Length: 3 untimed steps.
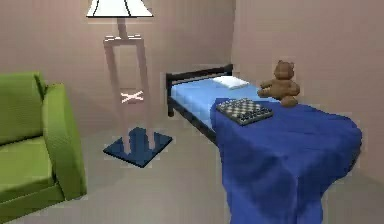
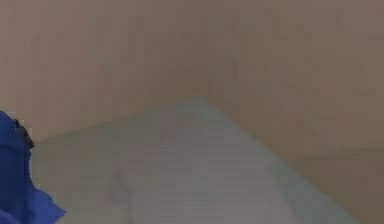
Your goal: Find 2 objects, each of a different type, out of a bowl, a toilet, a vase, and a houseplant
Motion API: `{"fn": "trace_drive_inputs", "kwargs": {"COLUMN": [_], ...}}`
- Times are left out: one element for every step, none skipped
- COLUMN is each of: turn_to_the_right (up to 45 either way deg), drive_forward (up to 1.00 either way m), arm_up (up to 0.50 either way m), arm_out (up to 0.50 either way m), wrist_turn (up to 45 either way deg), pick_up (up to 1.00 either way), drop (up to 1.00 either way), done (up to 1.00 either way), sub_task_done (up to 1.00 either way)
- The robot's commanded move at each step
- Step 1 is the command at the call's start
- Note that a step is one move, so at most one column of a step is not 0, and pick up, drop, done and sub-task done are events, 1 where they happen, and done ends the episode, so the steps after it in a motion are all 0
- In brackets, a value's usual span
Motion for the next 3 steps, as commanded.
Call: {"fn": "trace_drive_inputs", "kwargs": {"turn_to_the_right": [-45.0, -36.0, 0.0], "drive_forward": [0.00, 0.00, 1.00], "arm_up": [0.00, 0.00, 0.00], "arm_out": [0.00, 0.00, 0.00], "wrist_turn": [0.0, 0.0, 0.0], "pick_up": [0.00, 0.00, 0.00], "drop": [0.00, 0.00, 0.00], "done": [0.00, 0.00, 0.00], "sub_task_done": [0.00, 0.00, 0.00]}}
